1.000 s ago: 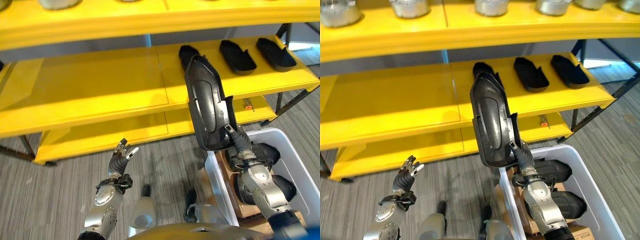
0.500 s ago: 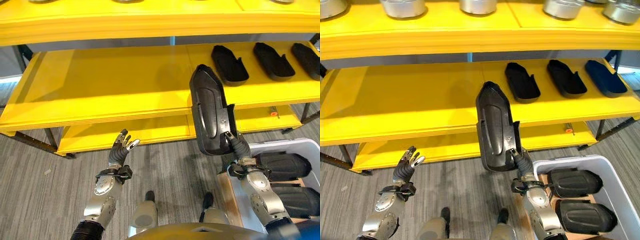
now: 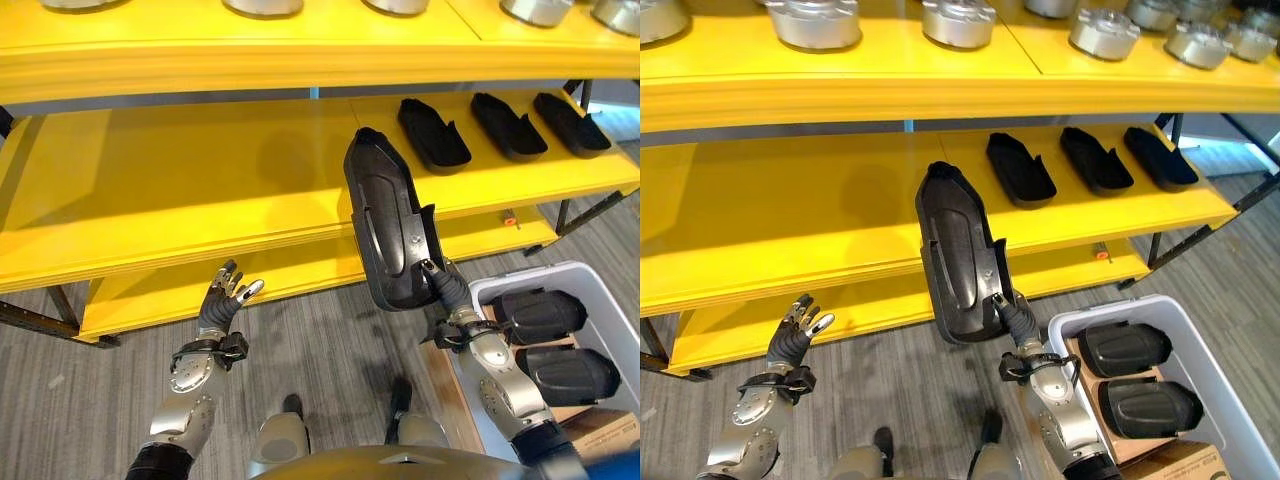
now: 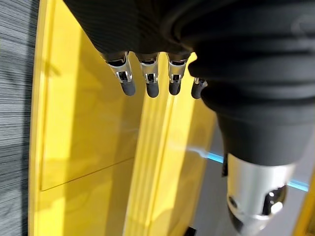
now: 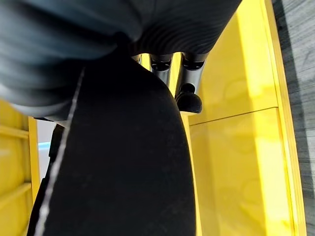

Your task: Move parts from the plastic box to the shelf.

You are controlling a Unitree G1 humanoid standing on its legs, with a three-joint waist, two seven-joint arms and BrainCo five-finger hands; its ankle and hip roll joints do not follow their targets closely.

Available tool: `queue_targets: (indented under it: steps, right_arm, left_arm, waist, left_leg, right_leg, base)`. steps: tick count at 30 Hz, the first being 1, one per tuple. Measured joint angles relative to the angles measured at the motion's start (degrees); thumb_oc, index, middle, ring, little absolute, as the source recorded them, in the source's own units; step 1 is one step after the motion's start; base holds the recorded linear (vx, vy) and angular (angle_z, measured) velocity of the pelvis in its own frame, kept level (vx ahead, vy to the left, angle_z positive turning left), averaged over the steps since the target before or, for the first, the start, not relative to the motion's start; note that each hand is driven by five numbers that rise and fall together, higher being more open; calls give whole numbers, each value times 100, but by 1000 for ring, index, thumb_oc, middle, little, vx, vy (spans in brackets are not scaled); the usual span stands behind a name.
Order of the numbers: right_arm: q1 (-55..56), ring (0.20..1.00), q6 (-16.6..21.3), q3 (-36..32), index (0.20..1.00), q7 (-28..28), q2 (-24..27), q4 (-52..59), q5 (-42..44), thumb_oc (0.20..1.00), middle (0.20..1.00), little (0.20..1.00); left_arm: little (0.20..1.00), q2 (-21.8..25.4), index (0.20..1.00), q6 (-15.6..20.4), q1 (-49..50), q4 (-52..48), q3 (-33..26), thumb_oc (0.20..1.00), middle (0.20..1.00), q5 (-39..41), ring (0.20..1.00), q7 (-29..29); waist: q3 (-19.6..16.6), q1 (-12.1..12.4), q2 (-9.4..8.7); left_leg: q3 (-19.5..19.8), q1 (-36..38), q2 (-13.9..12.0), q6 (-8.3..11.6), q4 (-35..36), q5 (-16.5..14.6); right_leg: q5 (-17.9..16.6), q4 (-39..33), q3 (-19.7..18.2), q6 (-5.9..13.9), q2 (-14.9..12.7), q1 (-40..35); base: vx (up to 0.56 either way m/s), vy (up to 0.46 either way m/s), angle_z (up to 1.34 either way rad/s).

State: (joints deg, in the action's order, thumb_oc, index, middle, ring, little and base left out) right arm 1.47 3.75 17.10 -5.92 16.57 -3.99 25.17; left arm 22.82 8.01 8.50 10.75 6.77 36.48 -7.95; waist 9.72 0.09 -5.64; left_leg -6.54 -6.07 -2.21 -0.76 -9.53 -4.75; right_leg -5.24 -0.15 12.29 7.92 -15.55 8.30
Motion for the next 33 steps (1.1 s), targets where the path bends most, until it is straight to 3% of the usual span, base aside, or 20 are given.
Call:
queue_targets:
  steps: [1, 6, 12, 20, 26, 32, 33]
  right_arm:
    - [185, 200, -1, -24, 200, 27, 31, 1, 24, 200, 200, 200]
    - [266, 200, -55, -50, 200, 149, 572, -26, -9, 200, 200, 200]
    - [49, 200, -55, -101, 200, 113, 716, -35, -140, 200, 200, 200]
    - [-1541, 200, -53, 358, 200, -117, 701, -479, -428, 200, 200, 200]
    - [-2932, 200, -48, 739, 200, -432, 394, -1225, -487, 200, 200, 200]
    - [-3632, 200, -137, 873, 200, -617, 387, -1941, -330, 200, 200, 200]
    - [-4318, 200, -215, 885, 200, -788, 455, -2527, -150, 200, 200, 200]
  left_arm:
    - [1000, -56, 1000, 4, -20, 23, 37, 1000, 1000, 5, 1000, 49]
    - [1000, -466, 1000, -4, 402, -106, 74, 1000, 1000, 10, 1000, 83]
    - [1000, -464, 1000, -18, 446, -108, 174, 1000, 1000, 46, 1000, 174]
    - [1000, -386, 1000, -31, 303, -123, 381, 1000, 1000, 113, 1000, 181]
    - [1000, -187, 1000, -34, 115, -273, 561, 1000, 1000, 128, 1000, 169]
    - [1000, 48, 1000, -20, -117, -336, 555, 1000, 1000, 291, 1000, 151]
    - [1000, 196, 1000, 8, -263, -398, 622, 1000, 1000, 294, 1000, 139]
  waist:
    - [26, -82, -106]
    - [159, -45, 418]
    - [171, -55, 442]
    - [255, 201, 544]
    - [639, 589, 632]
    - [878, 750, 652]
    - [1090, 862, 682]
  left_leg:
    - [292, 40, 159, 104, 31, 8]
    - [685, 123, -325, 413, 527, 304]
    - [809, 207, -657, 548, 855, 491]
    - [950, -19, -678, 639, 937, 583]
    - [1114, -326, -651, 675, 909, 630]
    - [1212, -513, -579, 676, 840, 630]
    - [1244, -682, -474, 674, 699, 632]
  right_leg:
    - [-145, -29, -297, 52, 5, -272]
    - [-28, -139, 81, -167, 515, -384]
    - [59, -196, 302, -360, 850, -428]
    - [57, -294, 460, -381, 884, -303]
    - [16, -240, 605, -450, 862, -82]
    - [69, -127, 704, -426, 775, 56]
    - [105, 16, 738, -384, 659, 182]
  base:
    - [125, -198, 75]
    - [110, -208, 37]
    - [44, -110, 9]
    - [-10, -58, 10]
    - [-61, 2, 13]
    - [-37, 22, 12]
    - [-51, 64, 16]
